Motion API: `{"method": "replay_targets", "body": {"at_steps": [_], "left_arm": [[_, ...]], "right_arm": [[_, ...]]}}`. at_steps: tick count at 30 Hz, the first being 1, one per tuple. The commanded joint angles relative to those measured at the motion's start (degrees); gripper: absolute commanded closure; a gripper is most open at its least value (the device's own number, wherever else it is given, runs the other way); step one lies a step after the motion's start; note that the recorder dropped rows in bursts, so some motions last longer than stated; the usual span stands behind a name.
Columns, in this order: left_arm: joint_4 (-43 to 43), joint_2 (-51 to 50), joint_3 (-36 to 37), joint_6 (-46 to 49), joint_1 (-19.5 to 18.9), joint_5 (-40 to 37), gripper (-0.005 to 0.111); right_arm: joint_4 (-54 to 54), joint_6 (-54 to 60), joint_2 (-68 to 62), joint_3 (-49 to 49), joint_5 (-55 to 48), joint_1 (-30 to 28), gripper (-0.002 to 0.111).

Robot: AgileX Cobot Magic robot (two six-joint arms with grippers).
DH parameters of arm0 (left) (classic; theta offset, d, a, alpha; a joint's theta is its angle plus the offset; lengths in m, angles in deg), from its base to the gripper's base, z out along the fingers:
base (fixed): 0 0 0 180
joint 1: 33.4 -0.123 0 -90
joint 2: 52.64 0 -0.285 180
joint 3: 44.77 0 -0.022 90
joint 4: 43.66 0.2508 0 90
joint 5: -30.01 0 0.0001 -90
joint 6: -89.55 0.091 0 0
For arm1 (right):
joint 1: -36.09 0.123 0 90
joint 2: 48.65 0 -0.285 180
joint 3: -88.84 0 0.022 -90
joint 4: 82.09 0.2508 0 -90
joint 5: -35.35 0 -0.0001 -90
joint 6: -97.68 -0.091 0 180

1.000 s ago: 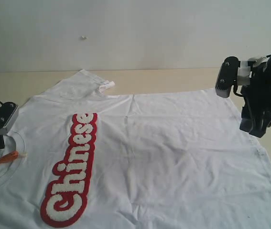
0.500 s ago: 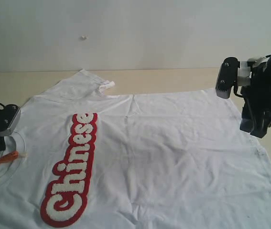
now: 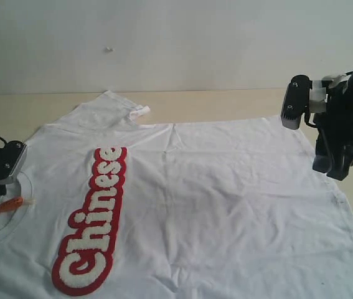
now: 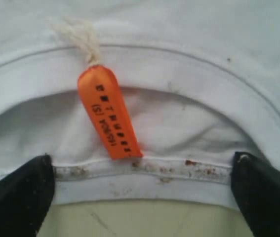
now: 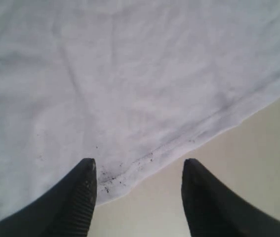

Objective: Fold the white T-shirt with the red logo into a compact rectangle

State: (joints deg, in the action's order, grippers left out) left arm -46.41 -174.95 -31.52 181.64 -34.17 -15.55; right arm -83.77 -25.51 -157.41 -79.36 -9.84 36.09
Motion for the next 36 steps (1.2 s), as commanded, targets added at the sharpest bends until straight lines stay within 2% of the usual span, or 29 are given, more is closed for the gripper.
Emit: {"method": "replay_targets", "body": {"at_steps": [1, 11, 18, 22, 24, 25, 28, 29, 36], "left_arm": [[2.8, -2.0, 0.9, -0.9, -0.3, 4.0, 0.013], [2.8, -2.0, 1.1, -0.9, -0.3, 4.0, 0.013], [2.8, -2.0, 1.1, -0.9, -0.3, 4.0, 0.013], [2.8, -2.0, 1.1, -0.9, -0.3, 4.0, 0.013], [2.8, -2.0, 1.1, -0.9, -0.3, 4.0, 0.013], [2.8, -2.0, 1.1, -0.9, -0.3, 4.0, 0.013], [2.8, -2.0, 1.1, -0.9, -0.3, 4.0, 0.013], [2.8, -2.0, 1.1, -0.9, -0.3, 4.0, 0.013], [2.8, -2.0, 1.1, -0.9, -0.3, 4.0, 0.013]], "right_arm": [[0.2, 0.6, 0.0, 0.1, 0.2, 0.0, 0.056], [-0.7, 2.6, -1.8, 0.1, -4.0, 0.0, 0.062], [0.8, 1.8, -0.4, 0.1, 1.4, 0.0, 0.062], [3.0, 6.2, -0.4, 0.1, -3.8, 0.0, 0.061], [3.2, 5.6, -0.4, 0.1, -3.8, 0.0, 0.054], [3.2, 5.1, -0.4, 0.1, -3.5, 0.0, 0.046], [1.7, 4.1, -0.4, 0.1, -3.6, 0.0, 0.009], [1.0, 4.9, -0.4, 0.1, -4.8, 0.0, 0.004], [-2.3, 25.4, -0.4, 0.1, -12.5, 0.0, 0.004]]}}
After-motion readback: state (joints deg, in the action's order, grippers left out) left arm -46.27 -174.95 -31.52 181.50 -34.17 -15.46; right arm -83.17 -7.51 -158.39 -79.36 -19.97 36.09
